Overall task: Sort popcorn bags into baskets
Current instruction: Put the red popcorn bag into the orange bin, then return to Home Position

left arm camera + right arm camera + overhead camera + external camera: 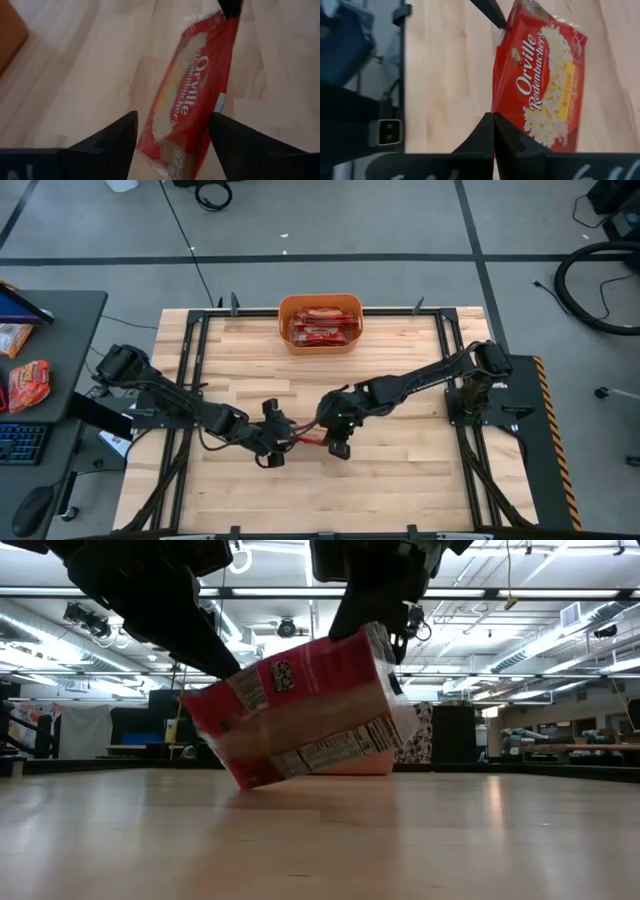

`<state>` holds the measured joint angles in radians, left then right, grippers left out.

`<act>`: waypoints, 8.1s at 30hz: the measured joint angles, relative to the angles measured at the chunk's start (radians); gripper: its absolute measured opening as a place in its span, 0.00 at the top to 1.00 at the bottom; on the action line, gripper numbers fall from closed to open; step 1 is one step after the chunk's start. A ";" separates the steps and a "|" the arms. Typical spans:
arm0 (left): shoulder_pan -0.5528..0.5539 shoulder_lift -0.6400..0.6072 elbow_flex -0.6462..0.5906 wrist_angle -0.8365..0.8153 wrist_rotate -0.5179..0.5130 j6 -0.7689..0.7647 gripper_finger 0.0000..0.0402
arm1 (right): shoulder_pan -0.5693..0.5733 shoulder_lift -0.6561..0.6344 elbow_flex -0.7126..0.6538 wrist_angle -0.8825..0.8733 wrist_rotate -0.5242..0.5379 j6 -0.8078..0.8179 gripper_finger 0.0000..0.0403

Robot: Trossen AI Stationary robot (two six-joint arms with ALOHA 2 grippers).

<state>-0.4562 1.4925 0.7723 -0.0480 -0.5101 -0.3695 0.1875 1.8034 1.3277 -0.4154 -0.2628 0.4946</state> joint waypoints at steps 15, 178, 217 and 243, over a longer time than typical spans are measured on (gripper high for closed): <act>0.028 0.000 0.000 0.004 0.184 -0.037 0.55 | -0.053 -0.026 0.000 0.094 -0.078 0.005 1.00; 0.749 -0.232 0.339 -0.312 0.704 0.215 0.71 | -0.511 -1.196 -0.979 0.630 0.143 0.135 0.98; 0.751 -1.249 -0.390 -0.064 0.442 -0.221 0.71 | -0.315 -1.366 -1.316 1.125 0.272 0.353 0.98; 0.749 -1.489 -0.594 -0.017 0.691 -0.101 0.71 | -0.315 -1.407 -1.316 1.048 0.313 -0.020 0.96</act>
<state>0.2932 0.0032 0.1784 -0.0650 0.1813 -0.4704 -0.1272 0.3969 0.0120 0.6331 0.0505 0.4747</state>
